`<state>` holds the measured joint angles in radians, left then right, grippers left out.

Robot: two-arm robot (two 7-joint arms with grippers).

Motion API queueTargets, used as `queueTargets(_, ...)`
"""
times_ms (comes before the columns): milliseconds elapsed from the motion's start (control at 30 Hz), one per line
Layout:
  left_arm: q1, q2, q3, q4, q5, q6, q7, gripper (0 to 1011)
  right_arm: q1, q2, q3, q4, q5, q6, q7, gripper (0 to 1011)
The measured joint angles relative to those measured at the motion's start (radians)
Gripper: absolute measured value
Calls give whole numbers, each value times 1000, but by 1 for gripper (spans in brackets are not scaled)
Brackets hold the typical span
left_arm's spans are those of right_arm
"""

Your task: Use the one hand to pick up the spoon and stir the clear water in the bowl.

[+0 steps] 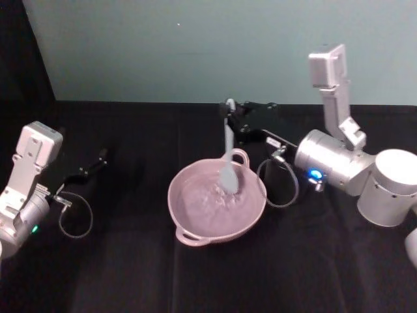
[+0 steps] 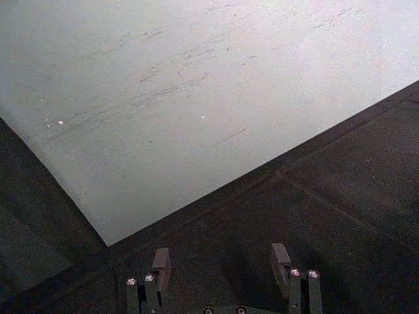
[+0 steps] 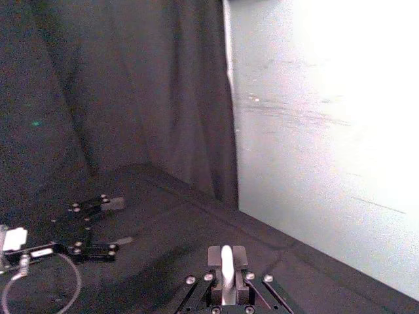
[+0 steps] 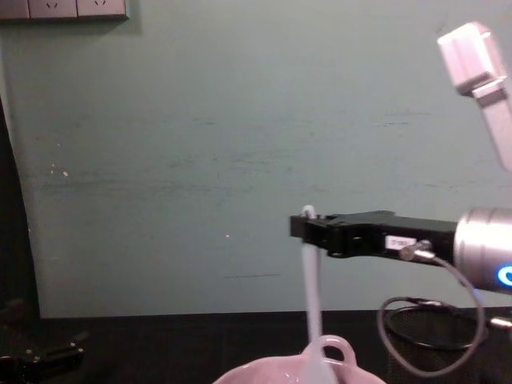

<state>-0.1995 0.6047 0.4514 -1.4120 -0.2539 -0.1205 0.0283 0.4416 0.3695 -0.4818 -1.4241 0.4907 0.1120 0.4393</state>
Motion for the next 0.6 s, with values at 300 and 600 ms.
queueTargets(300, 0, 0, 0, 0, 0, 0, 0, 1011, -41, 39, 30, -60, 1, 12, -8, 111)
queueTargets(600, 0, 0, 0, 0, 0, 0, 0, 1011, -88, 60, 19, -145, -6, 34, -6, 111)
